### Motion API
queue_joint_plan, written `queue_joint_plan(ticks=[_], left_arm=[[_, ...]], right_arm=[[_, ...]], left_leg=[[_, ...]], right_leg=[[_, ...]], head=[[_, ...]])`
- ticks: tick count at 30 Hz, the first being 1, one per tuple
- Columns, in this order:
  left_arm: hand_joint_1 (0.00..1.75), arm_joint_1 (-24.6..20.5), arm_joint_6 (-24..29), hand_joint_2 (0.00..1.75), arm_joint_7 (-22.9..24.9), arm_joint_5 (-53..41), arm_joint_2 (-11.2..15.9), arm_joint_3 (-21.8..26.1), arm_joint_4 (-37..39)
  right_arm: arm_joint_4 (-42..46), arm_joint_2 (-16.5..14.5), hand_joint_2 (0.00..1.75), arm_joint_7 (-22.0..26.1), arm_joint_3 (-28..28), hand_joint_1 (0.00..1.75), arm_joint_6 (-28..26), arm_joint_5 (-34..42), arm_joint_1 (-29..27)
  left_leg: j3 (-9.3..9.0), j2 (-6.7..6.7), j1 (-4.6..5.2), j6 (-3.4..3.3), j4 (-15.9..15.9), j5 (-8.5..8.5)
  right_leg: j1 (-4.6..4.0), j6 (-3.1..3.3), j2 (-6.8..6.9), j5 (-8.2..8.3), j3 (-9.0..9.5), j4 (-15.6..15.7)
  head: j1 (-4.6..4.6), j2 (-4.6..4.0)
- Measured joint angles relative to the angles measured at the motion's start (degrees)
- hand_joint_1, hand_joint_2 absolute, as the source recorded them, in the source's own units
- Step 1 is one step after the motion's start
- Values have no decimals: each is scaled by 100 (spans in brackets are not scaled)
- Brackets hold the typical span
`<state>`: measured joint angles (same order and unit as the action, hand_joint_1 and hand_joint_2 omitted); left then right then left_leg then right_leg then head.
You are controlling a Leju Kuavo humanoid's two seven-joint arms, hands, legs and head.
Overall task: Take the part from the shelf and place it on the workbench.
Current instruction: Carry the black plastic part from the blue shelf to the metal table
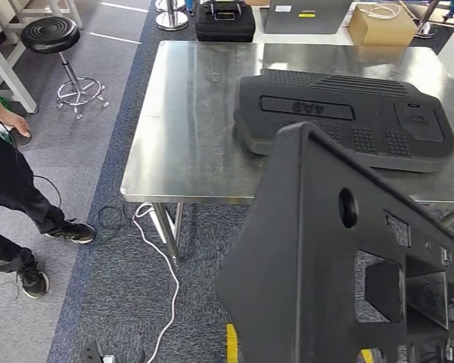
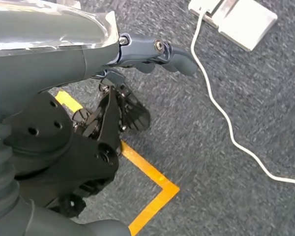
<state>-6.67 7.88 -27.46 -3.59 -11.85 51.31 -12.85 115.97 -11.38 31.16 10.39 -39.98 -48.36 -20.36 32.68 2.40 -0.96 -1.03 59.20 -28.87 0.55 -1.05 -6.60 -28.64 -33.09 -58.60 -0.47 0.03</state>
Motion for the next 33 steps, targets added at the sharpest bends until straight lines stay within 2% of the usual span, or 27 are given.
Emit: queue_joint_plan(ticks=[1, 3, 4, 5, 6, 7, 9, 10, 11, 12, 15, 16, 17, 19, 20, 21, 22, 23, 24, 25, 26, 27, 29, 31, 32, 33], left_arm=[[0, -6, -3, 175, -2, -1, -2, -1, 0], [0, 0, -10, 175, -7, -2, -4, -1, 0], [0, 10, -12, 175, -12, -2, -3, 0, 0], [0, 20, -13, 175, -18, -2, -1, 1, 0], [0, 26, -16, 175, -26, -2, 1, 1, 0], [0, 25, -28, 175, -35, -2, 2, 1, 0], [0, 15, -73, 175, -61, -2, 0, 0, 0], [0, 8, -104, 175, -78, -2, -1, 0, 0], [0, 3, -138, 175, -95, -2, -1, 0, 0], [0, 3, -175, 175, -109, -1, -1, 1, 0], [0, 4, -243, 175, -142, -1, 1, 2, 0], [0, 1, -248, 175, -148, -2, 2, 2, 0], [0, 0, -248, 175, -151, -2, 3, 3, 0], [0, 13, -246, 175, -152, -3, 6, 3, 0], [0, 25, -245, 175, -151, -3, 8, 3, 0], [0, 37, -244, 175, -150, -3, 10, 4, 0], [0, 47, -243, 175, -149, -2, 11, 4, 0], [0, 53, -241, 175, -148, -2, 13, 5, 0], [0, 55, -238, 175, -145, -2, 16, 5, 0], [0, 57, -235, 175, -140, -3, 20, 5, 0], [0, 54, -233, 175, -136, -6, 25, 5, 0], [0, 52, -231, 175, -131, -8, 29, 5, 0], [0, 45, -230, 175, -127, -5, 34, 6, 0], [0, 43, -231, 175, -128, 0, 37, 7, 0], [0, 41, -233, 175, -129, -1, 37, 8, 0], [0, 38, -234, 175, -130, -2, 36, 8, 0]], right_arm=[[1, 2, 175, -4, 0, 175, -1, -2, 6], [2, 6, 175, -16, -4, 175, -3, -6, 24], [-3, 10, 175, -24, -8, 175, -2, -7, 32], [-10, 14, 175, -33, -10, 175, -2, -7, 31], [-19, 19, 175, -43, -12, 175, -1, -7, 28], [-28, 26, 175, -54, -15, 175, 1, -9, 26], [-40, 46, 175, -78, -26, 175, 2, -25, 27], [-48, 62, 175, -93, -38, 175, 2, -38, 31], [-57, 80, 175, -113, -60, 175, 2, -51, 33], [-69, 104, 175, -139, -87, 175, 2, -61, 34], [-105, 189, 175, -247, -177, 175, 2, -105, 29], [-112, 210, 175, -272, -202, 175, 1, -135, 33], [-117, 222, 175, -287, -228, 175, 1, -173, 39], [-126, 230, 175, -283, -263, 175, 2, -258, 51], [-128, 229, 175, -279, -270, 175, 2, -295, 54], [-128, 228, 175, -276, -269, 175, 2, -322, 55], [-130, 228, 175, -273, -268, 175, 2, -340, 56], [-130, 228, 175, -263, -268, 175, 2, -357, 56], [-131, 225, 175, -241, -267, 175, 2, -374, 58], [-132, 217, 175, -208, -264, 175, 2, -390, 63], [-134, 208, 175, -172, -262, 175, 2, -406, 70], [-137, 195, 175, -138, -259, 175, 2, -418, 79], [-140, 174, 175, -100, -257, 175, 2, -424, 94], [-144, 165, 175, -89, -256, 175, 2, -406, 103], [-146, 165, 175, -93, -255, 175, 1, -396, 109], [-154, 165, 175, -113, -255, 175, 1, -376, 112]], left_leg=[[-20, -59, -9, -30, -18, 1], [-57, -188, -11, -76, -35, -17], [-67, -253, -7, -85, -34, -33], [-76, -305, -3, -84, -34, -47], [-87, -346, -2, -77, -33, -63], [-104, -375, -3, -67, -33, -78], [-155, -404, -8, -37, -36, -115], [-175, -409, -4, -14, -37, -136], [-185, -411, -2, 13, -41, -151], [-188, -412, -2, 48, -51, -166], [-232, -413, -30, 150, -66, -217], [-208, -395, -35, 167, 41, -281], [-118, -369, -35, 174, 266, -391], [293, -320, -20, 173, 1031, -681], [524, -309, -12, 173, 1388, -767], [691, -303, -4, 167, 1587, -751], [760, -299, 3, 153, 1572, -613], [717, -296, 13, 128, 1327, -366], [611, -287, 28, 91, 958, -80], [492, -276, 47, 57, 632, 130], [380, -266, 67, 29, 356, 227], [314, -259, 88, 9, 211, 231], [249, -257, 112, -21, 108, 131], [197, -262, 91, -63, 51, 105], [155, -269, 70, -84, 19, 86], [113, -276, 55, -99, -1, 61]], right_leg=[[-4, -27, 140, -83, -54, -132], [-3, -79, 475, -386, -334, -728], [11, -104, 555, -548, -537, -1121], [24, -124, 591, -641, -702, -1426], [34, -139, 610, -632, -782, -1556], [41, -145, 623, -510, -741, -1449], [42, -127, 655, -115, -378, -716], [27, -102, 672, 16, -195, -346], [11, -75, 681, 74, -78, -106], [-10, -40, 686, 57, -31, -2], [-34, 77, 647, 20, 18, 63], [-28, 118, 637, 16, 66, 96], [-20, 160, 630, 7, 122, 128], [-32, 221, 618, -47, 203, 140], [-44, 238, 600, -83, 245, 139], [-55, 246, 577, -125, 295, 138], [-66, 247, 551, -172, 358, 137], [-73, 241, 529, -227, 435, 137], [-77, 230, 512, -289, 515, 137], [-89, 207, 500, -351, 582, 132], [-91, 175, 486, -403, 622, 127], [-84, 142, 476, -438, 640, 129], [-60, 81, 461, -473, 652, 157], [-48, 25, 502, -548, 643, 90], [-42, -11, 531, -630, 547, -104], [-29, -48, 561, -740, 364, -427]], head=[[4, 0], [11, -1], [10, -1], [10, -1], [9, 0], [9, 0], [9, 0], [9, -1], [7, -1], [4, -1], [0, -1], [-4, -1], [-8, -1], [-15, -1], [-16, -1], [-17, -1], [-18, -1], [-17, -1], [-18, 0], [-12, 0], [-7, 0], [0, 0], [2, -1], [3, -1], [6, -1], [8, -1]])
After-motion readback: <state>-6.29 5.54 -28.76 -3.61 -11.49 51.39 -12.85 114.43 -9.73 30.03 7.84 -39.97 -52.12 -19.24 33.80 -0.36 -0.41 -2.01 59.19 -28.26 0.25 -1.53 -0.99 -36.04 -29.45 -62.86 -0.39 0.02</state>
